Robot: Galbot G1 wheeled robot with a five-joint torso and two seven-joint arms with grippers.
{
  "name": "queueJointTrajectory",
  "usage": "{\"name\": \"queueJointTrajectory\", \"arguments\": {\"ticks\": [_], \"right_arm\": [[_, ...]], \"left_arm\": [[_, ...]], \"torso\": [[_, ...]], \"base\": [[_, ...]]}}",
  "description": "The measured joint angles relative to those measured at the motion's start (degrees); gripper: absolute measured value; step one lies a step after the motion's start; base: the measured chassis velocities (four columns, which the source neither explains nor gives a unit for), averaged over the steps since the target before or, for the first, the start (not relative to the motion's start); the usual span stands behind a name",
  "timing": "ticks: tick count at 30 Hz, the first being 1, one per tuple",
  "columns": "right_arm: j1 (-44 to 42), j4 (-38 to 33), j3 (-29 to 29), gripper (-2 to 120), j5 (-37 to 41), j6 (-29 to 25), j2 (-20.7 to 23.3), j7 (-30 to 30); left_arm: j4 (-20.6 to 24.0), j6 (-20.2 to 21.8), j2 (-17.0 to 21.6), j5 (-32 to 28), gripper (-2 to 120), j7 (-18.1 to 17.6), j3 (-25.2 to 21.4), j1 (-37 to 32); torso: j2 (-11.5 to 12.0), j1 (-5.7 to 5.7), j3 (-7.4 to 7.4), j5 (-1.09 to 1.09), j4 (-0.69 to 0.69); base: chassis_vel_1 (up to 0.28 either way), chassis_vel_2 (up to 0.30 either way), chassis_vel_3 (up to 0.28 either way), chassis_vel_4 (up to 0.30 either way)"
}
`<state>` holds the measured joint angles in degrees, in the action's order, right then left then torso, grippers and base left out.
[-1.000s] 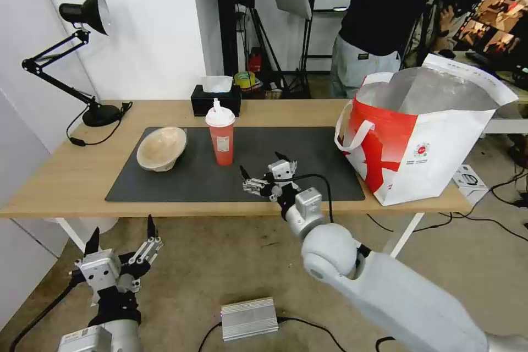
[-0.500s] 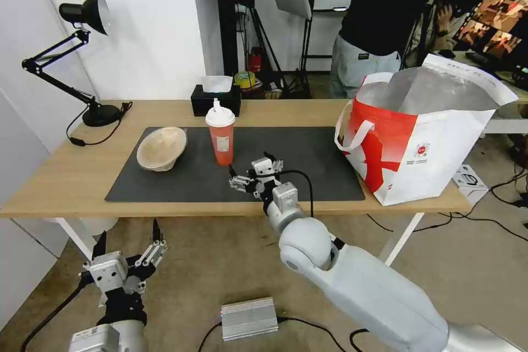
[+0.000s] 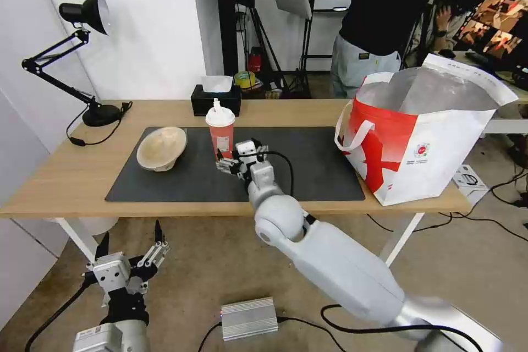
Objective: Pick up the trash from the table and place it into the takeout bag.
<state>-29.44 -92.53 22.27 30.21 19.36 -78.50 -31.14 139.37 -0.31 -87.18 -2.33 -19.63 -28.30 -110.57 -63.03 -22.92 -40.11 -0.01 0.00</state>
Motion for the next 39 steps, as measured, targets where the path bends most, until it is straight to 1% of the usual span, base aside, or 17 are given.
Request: {"name": "queueJointTrajectory", "arguments": {"ticks": [6,14,20,33,39], "right_arm": [[0.79,2.47,-0.51,100,0.26,-0.18,-2.60,-0.14],[2.08,7.70,-2.53,100,0.29,-0.87,-8.99,-0.93],[2.68,10.35,-3.52,100,0.02,-0.93,-11.32,-1.15],[4.13,15.04,-4.62,100,0.13,-1.73,-11.72,-0.96],[4.72,17.47,-5.09,100,1.05,-3.46,-11.74,1.29]], "left_arm": [[0.02,0.00,-0.08,-0.01,100,-0.01,0.13,-0.14],[0.01,0.00,-0.35,0.12,100,-0.03,0.34,-0.33],[-0.02,-0.06,-0.38,0.13,100,-0.04,0.30,-0.33],[-0.65,-0.18,-0.48,0.23,100,-0.07,0.72,0.03],[-1.08,-0.27,-0.65,0.47,100,-0.06,1.11,0.19]], "torso": [[0.00,0.01,0.01,0.00,0.00],[0.00,0.01,0.01,0.00,0.00],[0.00,0.01,0.00,0.00,0.00],[0.00,0.00,0.00,0.01,0.00],[0.00,0.00,0.00,0.01,0.00]], "base": [[0.000,0.000,0.000,0.000],[0.000,0.000,0.000,0.000],[0.000,0.000,0.000,0.000],[0.000,0.000,0.000,0.000],[0.000,0.000,0.000,0.000]]}}
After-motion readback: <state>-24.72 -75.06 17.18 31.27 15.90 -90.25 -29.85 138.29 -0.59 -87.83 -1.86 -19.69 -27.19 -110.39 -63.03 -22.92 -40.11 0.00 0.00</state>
